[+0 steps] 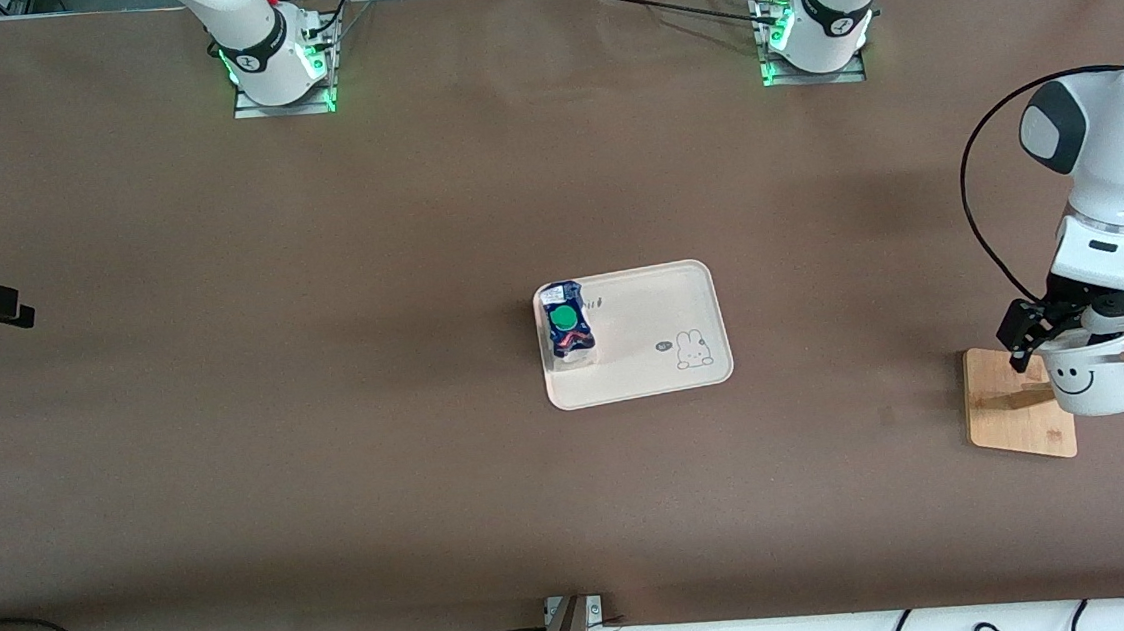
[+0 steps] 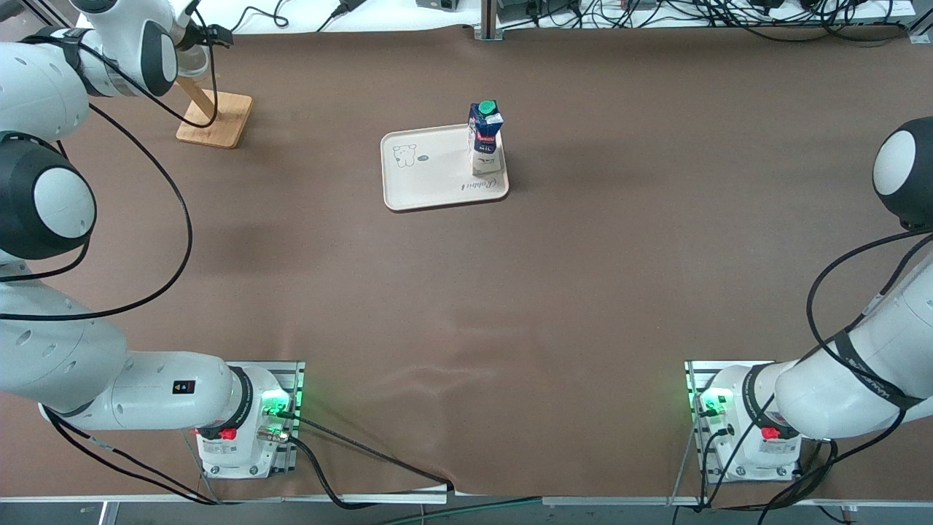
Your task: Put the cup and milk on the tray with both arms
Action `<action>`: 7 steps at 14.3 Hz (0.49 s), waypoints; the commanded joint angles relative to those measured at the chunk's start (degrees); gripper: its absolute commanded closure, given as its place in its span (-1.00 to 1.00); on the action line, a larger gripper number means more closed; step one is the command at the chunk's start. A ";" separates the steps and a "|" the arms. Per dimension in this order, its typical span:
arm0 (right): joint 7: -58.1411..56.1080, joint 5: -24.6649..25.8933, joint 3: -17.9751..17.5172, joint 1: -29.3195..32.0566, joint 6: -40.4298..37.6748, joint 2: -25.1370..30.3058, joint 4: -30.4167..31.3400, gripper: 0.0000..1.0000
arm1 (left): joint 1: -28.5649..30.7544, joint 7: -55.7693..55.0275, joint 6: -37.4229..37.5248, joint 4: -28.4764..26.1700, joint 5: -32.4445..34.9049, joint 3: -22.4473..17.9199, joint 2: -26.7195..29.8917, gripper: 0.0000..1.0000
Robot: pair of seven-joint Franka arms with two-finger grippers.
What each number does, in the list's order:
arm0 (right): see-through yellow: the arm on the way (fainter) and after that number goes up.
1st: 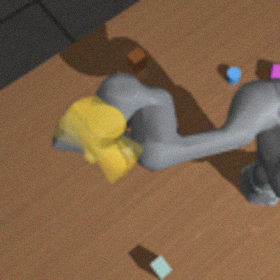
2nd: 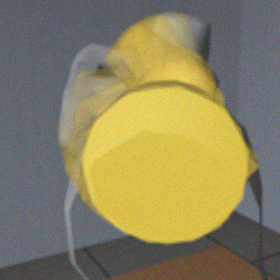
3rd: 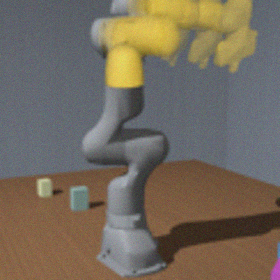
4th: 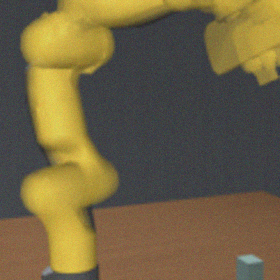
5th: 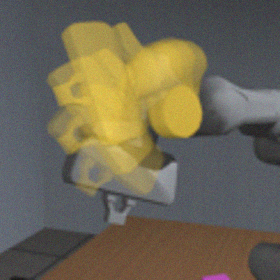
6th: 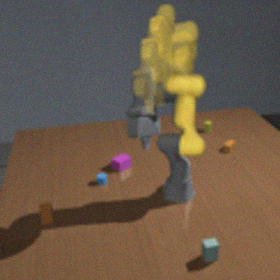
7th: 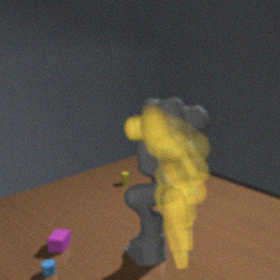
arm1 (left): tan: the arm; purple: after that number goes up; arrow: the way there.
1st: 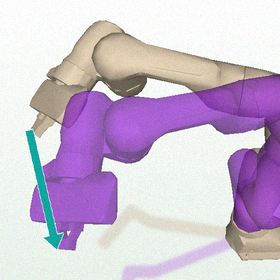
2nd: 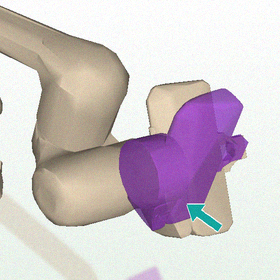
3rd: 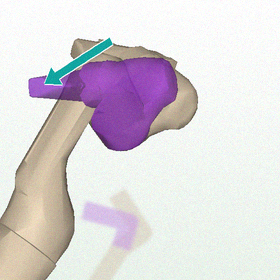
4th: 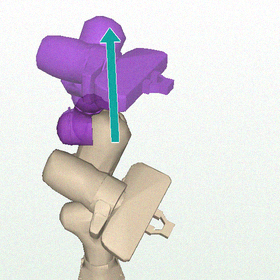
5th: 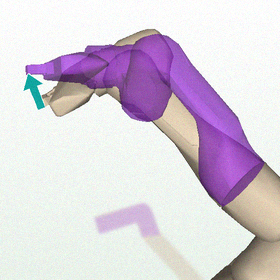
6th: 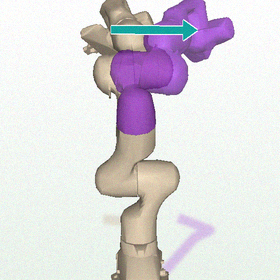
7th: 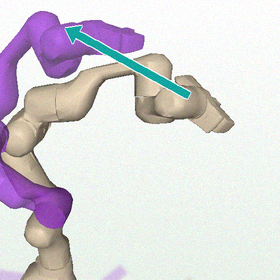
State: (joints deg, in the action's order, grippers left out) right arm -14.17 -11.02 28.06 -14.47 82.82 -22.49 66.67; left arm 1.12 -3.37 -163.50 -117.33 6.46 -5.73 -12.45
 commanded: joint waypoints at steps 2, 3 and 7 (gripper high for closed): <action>-0.60 -0.50 -0.37 0.06 -1.00 0.43 -0.49 -1.00 | 0.02 0.20 -6.55 -3.06 1.80 -0.51 -0.21 -1.00; -0.60 -0.50 -0.37 -0.03 -0.91 0.43 -0.49 -1.00 | 0.20 0.20 -8.40 -4.73 1.80 -0.60 -0.03 -1.00; -0.60 0.38 -1.34 0.14 -0.03 0.96 0.04 -1.00 | 0.73 0.20 -9.38 -6.68 1.80 -0.68 0.32 -1.00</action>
State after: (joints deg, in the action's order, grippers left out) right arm -14.17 -11.00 27.69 -14.60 82.86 -22.50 66.66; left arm 1.45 -3.36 -172.11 -122.70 6.68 -6.12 -13.15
